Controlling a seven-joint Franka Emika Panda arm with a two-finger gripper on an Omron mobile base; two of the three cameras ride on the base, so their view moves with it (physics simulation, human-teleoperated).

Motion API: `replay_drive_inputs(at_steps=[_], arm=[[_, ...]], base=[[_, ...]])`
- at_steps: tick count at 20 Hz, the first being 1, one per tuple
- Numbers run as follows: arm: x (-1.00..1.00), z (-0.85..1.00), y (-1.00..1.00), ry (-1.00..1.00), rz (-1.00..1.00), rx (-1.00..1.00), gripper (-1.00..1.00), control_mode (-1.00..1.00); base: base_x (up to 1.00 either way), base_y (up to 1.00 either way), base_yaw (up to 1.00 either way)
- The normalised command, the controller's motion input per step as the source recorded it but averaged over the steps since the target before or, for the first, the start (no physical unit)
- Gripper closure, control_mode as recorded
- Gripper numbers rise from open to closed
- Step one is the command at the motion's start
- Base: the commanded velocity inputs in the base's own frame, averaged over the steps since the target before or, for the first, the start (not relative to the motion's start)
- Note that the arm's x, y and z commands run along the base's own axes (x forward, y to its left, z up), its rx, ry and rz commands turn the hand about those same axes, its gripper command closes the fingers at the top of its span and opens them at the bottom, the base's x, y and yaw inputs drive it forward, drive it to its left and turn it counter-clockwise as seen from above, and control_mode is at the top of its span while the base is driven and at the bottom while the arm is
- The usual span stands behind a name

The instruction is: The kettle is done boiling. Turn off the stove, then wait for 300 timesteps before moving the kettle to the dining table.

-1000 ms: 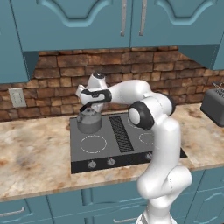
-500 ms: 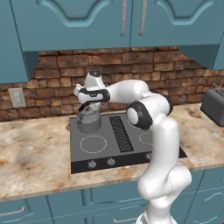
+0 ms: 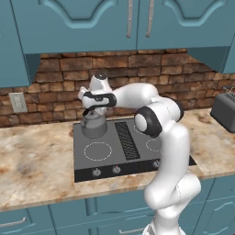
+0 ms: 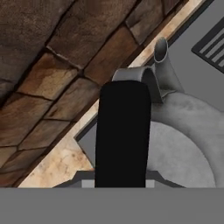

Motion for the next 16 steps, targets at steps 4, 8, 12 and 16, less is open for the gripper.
replay_drive_inputs(at_steps=[4,8,12,16], arm=[[-0.44,0.23,-0.21,-0.16,0.0,0.06,1.0,-1.0],[-0.47,0.19,-0.27,-0.13,0.0,0.07,1.0,-1.0],[-0.34,0.33,-0.15,-0.08,0.0,0.04,1.0,-1.0],[-0.32,0.46,-0.09,-0.01,0.0,0.0,1.0,-1.0]], base=[[0.0,0.0,0.0],[0.0,0.0,0.0],[0.0,0.0,0.0],[0.0,0.0,0.0]])
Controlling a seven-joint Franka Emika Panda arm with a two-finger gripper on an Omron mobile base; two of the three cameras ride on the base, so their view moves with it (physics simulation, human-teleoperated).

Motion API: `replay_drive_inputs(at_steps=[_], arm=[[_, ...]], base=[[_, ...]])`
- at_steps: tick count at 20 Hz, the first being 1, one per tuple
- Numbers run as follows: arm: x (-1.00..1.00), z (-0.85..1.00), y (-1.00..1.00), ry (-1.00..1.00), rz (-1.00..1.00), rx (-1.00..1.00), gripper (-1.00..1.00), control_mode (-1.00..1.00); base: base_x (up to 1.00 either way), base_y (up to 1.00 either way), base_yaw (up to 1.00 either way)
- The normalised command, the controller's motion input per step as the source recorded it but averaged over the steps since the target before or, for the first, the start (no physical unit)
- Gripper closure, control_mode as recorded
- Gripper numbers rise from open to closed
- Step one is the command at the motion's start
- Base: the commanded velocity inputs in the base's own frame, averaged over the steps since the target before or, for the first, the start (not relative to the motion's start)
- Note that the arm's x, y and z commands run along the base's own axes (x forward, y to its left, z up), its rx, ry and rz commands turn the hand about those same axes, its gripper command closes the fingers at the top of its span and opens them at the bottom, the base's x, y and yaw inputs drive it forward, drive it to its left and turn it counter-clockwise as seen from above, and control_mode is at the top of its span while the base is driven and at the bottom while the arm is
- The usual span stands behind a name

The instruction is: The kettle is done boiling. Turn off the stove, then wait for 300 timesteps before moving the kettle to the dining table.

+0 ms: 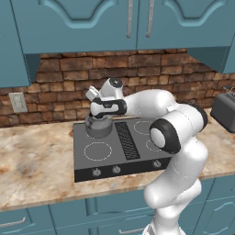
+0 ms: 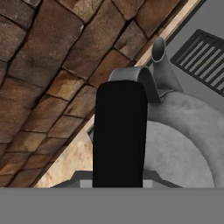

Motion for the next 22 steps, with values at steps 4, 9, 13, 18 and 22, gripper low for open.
replay_drive_inputs(at_steps=[4,9,13,18,22], arm=[[-0.37,0.41,-0.11,0.0,0.0,0.0,1.0,-1.0],[-0.31,0.4,-0.11,0.03,-0.03,0.0,1.0,-1.0],[-0.42,0.33,-0.15,0.05,-0.04,0.0,1.0,-1.0],[-0.42,0.34,-0.18,0.05,-0.05,0.0,1.0,-1.0],[-0.45,0.37,-0.19,0.06,-0.05,0.0,1.0,-1.0]], base=[[0.0,0.0,0.0],[0.0,0.0,0.0],[0.0,0.0,0.0],[0.0,0.0,0.0],[0.0,0.0,0.0]])
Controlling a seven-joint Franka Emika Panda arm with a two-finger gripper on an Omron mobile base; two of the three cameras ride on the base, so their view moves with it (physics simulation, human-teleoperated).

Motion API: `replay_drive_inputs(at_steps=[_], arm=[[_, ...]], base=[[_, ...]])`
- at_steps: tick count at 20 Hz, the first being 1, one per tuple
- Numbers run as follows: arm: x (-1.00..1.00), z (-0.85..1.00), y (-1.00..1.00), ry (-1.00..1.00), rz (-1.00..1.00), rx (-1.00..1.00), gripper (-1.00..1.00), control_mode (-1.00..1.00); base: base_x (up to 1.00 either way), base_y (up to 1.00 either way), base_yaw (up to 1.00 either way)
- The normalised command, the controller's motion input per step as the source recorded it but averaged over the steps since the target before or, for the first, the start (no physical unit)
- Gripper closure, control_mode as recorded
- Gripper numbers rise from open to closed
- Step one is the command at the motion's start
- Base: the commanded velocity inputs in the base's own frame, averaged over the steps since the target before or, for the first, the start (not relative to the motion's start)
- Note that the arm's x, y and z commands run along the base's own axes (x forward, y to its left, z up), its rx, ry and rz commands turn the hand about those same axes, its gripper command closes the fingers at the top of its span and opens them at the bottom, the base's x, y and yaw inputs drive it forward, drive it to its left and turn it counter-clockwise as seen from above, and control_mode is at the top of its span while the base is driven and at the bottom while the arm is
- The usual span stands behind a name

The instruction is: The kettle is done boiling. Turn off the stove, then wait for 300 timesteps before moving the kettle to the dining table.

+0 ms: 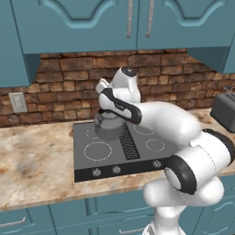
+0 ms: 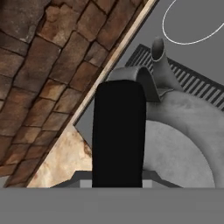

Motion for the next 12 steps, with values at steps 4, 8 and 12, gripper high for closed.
replay_drive_inputs(at_steps=[4,8,12], arm=[[-0.47,0.37,-0.2,0.06,-0.05,0.0,1.0,-1.0],[-0.48,0.28,-0.19,0.05,-0.05,0.0,1.0,-1.0],[-0.52,0.13,-0.2,0.02,-0.05,0.0,1.0,-1.0]], base=[[0.0,0.0,0.0],[0.0,0.0,0.0],[0.0,0.0,0.0]])
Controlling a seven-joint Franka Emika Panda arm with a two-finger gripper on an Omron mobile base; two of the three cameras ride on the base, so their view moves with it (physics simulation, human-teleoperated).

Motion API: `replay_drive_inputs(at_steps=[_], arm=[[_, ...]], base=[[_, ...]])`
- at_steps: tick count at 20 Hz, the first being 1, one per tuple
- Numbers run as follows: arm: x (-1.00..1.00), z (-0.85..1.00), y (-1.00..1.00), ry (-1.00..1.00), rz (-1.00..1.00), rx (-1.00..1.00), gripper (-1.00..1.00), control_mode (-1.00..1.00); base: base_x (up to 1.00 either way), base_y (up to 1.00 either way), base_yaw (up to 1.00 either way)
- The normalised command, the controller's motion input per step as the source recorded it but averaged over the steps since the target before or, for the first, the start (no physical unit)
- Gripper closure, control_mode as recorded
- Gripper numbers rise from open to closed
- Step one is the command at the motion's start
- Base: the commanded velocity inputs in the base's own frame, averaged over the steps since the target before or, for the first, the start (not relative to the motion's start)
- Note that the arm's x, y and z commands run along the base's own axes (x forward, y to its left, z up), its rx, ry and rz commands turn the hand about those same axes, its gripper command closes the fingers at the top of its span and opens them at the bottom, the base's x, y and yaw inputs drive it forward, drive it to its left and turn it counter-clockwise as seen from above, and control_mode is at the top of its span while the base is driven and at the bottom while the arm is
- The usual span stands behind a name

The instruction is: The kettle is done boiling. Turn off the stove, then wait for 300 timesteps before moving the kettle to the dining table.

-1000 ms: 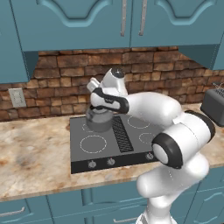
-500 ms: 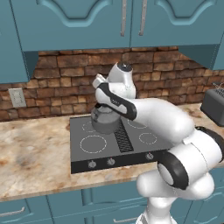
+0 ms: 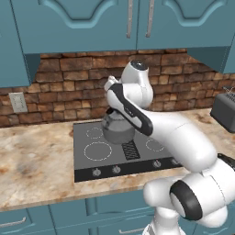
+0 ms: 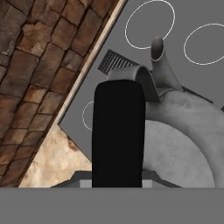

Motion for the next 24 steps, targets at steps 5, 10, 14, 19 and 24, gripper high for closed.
replay_drive_inputs(at_steps=[5,10,14,19,24], arm=[[-0.47,0.03,-0.25,0.0,-0.02,0.0,1.0,-1.0],[-0.03,-0.01,0.0,0.01,0.0,0.0,1.0,-1.0],[-0.19,0.0,0.0,-0.1,0.0,0.0,1.0,-1.0],[-0.12,0.0,0.0,-0.05,0.0,0.0,1.0,1.0],[0.0,0.0,0.0,0.0,0.0,0.0,1.0,1.0]], base=[[0.0,0.0,0.0],[0.0,0.0,0.0],[0.0,0.0,0.0],[-0.41,0.0,-0.14],[-0.33,-0.01,-0.34]])
